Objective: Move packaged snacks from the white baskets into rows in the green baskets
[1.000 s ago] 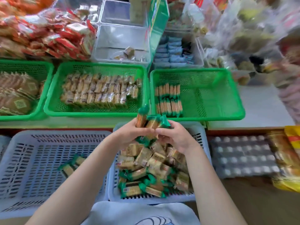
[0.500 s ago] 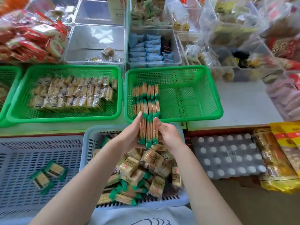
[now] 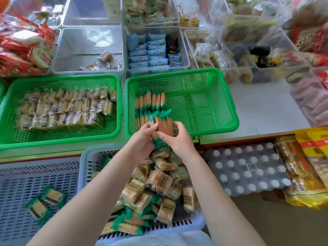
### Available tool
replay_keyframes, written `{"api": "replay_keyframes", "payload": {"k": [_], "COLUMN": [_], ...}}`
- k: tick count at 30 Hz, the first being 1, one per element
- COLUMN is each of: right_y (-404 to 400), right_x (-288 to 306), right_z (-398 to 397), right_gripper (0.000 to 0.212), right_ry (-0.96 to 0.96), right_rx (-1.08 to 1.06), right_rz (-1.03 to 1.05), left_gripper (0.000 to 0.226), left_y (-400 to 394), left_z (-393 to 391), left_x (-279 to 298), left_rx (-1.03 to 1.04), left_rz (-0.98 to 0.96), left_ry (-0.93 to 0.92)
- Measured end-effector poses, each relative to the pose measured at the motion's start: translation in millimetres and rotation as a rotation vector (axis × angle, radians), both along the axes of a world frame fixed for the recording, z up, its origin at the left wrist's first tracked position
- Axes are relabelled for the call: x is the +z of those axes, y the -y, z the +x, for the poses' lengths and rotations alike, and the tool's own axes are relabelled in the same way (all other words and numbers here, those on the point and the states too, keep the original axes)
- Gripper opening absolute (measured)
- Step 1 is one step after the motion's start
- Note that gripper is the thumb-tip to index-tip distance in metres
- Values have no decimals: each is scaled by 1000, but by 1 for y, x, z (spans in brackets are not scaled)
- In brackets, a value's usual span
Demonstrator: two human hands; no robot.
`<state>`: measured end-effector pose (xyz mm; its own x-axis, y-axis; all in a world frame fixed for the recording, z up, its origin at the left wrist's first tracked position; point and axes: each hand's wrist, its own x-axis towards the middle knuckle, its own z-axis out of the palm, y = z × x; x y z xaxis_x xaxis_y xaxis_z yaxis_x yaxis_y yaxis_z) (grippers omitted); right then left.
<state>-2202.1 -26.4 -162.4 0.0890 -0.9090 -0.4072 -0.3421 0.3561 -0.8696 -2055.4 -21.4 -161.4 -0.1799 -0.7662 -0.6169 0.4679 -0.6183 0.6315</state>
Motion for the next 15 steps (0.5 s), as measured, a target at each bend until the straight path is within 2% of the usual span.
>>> {"api": "replay_keyframes", "payload": {"k": [4, 5, 6, 9, 11, 13, 15], "right_y": [29, 37, 45, 74, 97, 122, 146], "right_x": [-2, -5, -8, -21, -33, -47, -63], "right_z": [0, 0, 0, 0, -1, -3, -1], "right_gripper": [54, 51, 49, 45, 42, 38, 43], "right_ry": [-77, -88, -98, -121, -163, -228, -310], "right_rx": [-13, -24, -38, -107, -162, -210, -267], "right_rz": [-3, 5, 13, 31, 42, 53, 61], "left_gripper": [40, 40, 40, 47, 58, 72, 81], "left_y": [22, 27, 32, 41, 39, 35, 33], "left_z": [-9, -9, -8, 7, 18, 23, 23], "left_x": [3, 0, -3, -37, -66, -87, -96], "left_rx": [-12, -6, -12, -188, -374, -534, -592], "left_rz": [-1, -22, -74, -325, -359, -311, -307], "left_ry": [20, 72, 209, 993, 1402, 1610, 1688]}}
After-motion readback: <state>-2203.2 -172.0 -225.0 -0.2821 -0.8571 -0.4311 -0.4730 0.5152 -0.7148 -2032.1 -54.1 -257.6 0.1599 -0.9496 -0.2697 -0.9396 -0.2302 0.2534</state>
